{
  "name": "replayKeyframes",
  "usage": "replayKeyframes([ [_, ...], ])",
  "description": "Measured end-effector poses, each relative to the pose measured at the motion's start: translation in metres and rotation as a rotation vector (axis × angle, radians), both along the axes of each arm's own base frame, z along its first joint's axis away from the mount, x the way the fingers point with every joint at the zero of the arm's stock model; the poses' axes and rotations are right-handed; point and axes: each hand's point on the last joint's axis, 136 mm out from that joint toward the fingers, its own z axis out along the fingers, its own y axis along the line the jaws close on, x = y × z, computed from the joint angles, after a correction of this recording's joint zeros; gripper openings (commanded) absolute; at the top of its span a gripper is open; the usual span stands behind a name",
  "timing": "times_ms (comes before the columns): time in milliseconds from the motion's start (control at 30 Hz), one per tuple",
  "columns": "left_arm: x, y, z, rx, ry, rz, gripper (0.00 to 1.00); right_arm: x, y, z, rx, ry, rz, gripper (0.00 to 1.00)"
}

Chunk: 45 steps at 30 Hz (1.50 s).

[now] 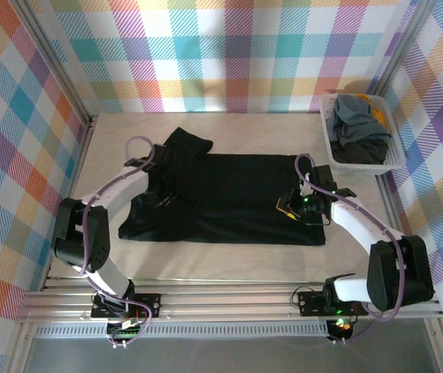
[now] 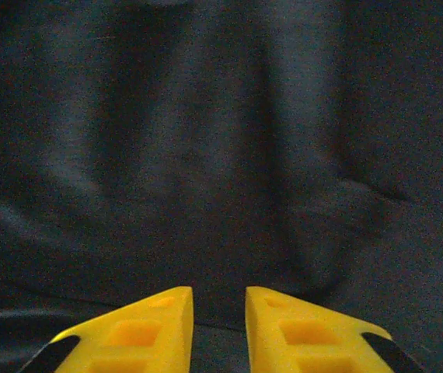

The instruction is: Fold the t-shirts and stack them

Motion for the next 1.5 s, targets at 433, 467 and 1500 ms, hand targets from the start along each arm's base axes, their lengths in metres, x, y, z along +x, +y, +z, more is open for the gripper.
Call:
replayKeyframes([
  [433,-0.057,0.083,-0.049,0.079,0.174,0.235,0.23,-0.019,0.02,-0.058,-0.225,0.162,0.172,0.3],
  [467,-0.063,0.089,-0.049,0.085,0.179,0.251,0.23,-0.024,0.026,-0.058,-0.228,0.166,0.191,0.3],
  [1500,0.27,0.098,-0.001,0.046,-0.283,0.111,0.62,0.147,0.024,0.064,-0.085,-0.172,0.065,0.48],
])
